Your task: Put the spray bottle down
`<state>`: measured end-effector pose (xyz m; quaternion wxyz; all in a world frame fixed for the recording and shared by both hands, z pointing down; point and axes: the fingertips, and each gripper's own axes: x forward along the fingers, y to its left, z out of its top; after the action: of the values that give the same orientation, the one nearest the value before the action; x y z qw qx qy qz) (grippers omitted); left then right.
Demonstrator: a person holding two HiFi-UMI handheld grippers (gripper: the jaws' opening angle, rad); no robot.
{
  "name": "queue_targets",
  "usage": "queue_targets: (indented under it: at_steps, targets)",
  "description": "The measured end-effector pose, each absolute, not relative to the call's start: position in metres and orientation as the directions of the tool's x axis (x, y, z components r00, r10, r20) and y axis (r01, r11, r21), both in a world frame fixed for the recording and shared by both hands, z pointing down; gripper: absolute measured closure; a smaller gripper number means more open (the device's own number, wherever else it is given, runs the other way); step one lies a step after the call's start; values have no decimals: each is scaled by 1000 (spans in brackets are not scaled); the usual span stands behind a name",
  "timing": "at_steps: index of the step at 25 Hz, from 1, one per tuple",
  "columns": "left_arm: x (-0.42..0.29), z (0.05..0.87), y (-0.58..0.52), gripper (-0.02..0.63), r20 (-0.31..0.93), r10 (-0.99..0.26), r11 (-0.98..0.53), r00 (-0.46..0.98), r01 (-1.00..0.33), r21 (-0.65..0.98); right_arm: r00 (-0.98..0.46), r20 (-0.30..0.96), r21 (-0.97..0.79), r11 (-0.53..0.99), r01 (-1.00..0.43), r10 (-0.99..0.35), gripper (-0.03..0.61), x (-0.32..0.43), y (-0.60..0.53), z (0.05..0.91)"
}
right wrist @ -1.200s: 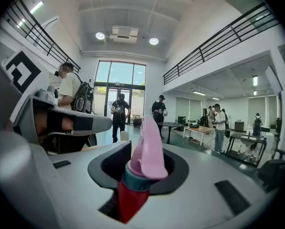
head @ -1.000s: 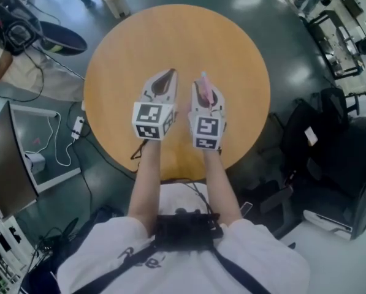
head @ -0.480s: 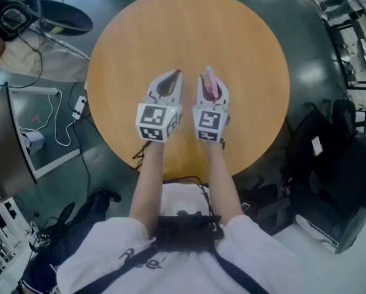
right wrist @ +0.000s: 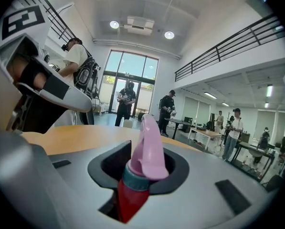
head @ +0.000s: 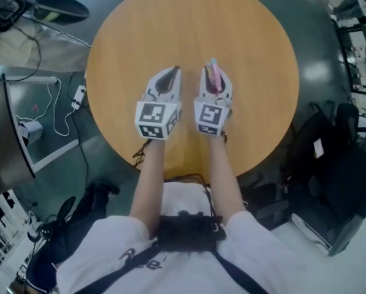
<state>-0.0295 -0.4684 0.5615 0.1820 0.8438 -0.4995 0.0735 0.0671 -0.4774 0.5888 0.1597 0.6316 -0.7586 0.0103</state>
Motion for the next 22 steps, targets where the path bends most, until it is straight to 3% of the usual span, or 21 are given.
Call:
queue_targets:
  at_steps: [9,18,22]
  targets:
    - [-28,567,-466,601,303,-820,-417,485,-870,263,-160,223,233,212,-949,-962,453,58,-463,603]
    - [-31,568,-458,601,303,-820,-416,486,-869,269,-174,283,140,220,-966,-943,447,54,-446,609]
    - [-31,569,-451,601,297,-822,-417,486,-868,268,-210,305,105,252,-962,-929,335,48,-438,613]
